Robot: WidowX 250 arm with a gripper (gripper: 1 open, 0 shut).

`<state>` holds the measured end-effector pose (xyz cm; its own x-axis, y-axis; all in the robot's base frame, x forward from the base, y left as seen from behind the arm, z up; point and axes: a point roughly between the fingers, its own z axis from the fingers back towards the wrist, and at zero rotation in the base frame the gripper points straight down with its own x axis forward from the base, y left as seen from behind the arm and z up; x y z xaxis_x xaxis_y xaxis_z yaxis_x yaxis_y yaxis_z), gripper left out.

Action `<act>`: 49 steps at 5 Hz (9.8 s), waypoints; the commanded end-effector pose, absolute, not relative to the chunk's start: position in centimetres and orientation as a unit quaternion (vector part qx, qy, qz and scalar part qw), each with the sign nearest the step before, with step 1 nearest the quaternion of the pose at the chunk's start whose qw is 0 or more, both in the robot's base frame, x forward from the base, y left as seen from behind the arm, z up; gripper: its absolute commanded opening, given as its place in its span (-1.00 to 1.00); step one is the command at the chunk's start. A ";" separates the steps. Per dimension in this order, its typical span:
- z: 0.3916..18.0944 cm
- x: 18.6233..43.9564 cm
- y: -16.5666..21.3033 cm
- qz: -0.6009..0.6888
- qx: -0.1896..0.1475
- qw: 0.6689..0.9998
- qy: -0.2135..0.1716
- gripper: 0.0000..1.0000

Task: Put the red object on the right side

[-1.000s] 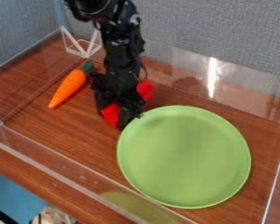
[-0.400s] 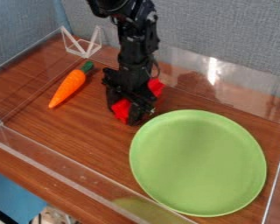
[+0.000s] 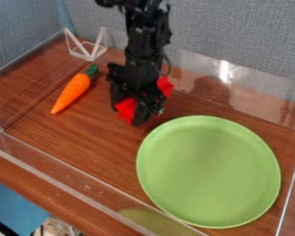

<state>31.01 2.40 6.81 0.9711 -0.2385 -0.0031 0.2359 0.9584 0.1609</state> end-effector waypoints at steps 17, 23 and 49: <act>9.2 27.9 -6.4 -0.223 0.024 0.971 -0.079 1.00; 13.9 32.6 -0.2 -0.200 0.047 0.971 -0.120 1.00; 13.5 35.5 -3.2 -0.505 0.093 0.852 -0.104 1.00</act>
